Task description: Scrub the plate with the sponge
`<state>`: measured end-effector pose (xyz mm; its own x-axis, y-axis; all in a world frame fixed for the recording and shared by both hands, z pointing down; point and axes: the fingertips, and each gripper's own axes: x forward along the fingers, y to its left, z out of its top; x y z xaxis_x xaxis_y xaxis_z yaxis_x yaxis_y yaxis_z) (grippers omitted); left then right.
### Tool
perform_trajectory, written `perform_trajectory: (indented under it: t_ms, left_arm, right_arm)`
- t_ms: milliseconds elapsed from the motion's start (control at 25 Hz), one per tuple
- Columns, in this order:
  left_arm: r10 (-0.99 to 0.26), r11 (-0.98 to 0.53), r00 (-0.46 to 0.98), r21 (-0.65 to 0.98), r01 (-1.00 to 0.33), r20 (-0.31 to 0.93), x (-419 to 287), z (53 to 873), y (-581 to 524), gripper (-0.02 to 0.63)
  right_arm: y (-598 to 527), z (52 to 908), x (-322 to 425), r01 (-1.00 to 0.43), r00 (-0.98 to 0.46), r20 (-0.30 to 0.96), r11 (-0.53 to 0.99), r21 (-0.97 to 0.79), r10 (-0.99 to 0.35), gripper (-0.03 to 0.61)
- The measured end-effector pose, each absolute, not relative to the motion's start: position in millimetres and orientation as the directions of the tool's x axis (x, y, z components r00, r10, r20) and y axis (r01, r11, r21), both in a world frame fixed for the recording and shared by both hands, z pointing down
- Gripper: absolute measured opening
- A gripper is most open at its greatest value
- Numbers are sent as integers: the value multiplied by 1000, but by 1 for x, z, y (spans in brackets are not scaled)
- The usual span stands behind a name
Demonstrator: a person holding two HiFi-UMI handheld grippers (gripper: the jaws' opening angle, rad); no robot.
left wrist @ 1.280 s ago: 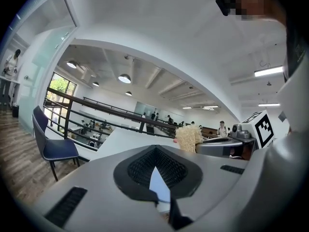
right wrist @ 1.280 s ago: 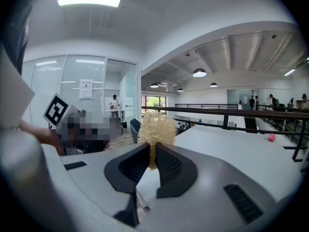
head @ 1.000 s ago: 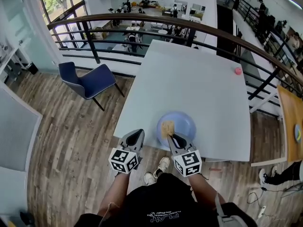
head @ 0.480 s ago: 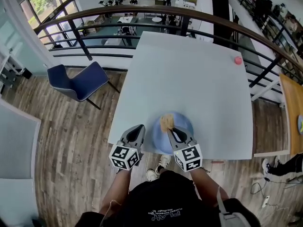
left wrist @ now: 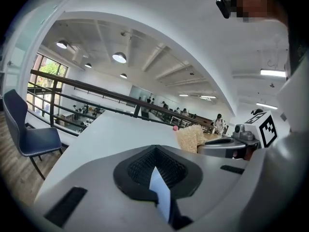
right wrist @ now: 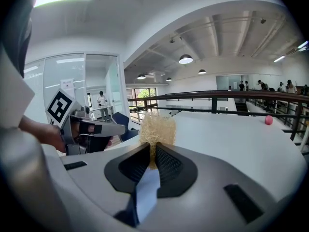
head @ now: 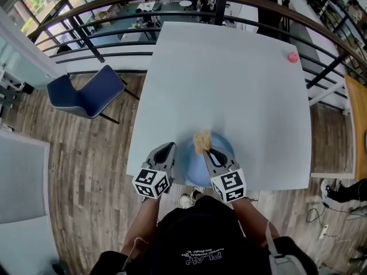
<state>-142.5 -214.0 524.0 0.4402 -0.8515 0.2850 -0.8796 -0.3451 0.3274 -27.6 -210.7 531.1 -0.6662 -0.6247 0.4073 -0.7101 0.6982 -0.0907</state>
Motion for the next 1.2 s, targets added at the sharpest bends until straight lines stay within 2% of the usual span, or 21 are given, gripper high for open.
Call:
perform_trajectory:
  t_ms: [440, 800, 1200]
  left_arm:
    - [-788, -370, 480, 325, -870, 386, -131, 568, -230, 9]
    - [-718, -449, 562, 342, -825, 411, -125, 597, -244, 9]
    - [-703, -430, 565, 374, -822, 432, -137, 622, -247, 9]
  right_arm:
    - [-225, 573, -13, -732, -637, 479, 669, -130, -604, 44]
    - [-220, 614, -12, -805, -522, 604, 581, -116, -602, 44]
    - [-218, 657, -15, -841, -410, 740, 534, -82, -532, 44]
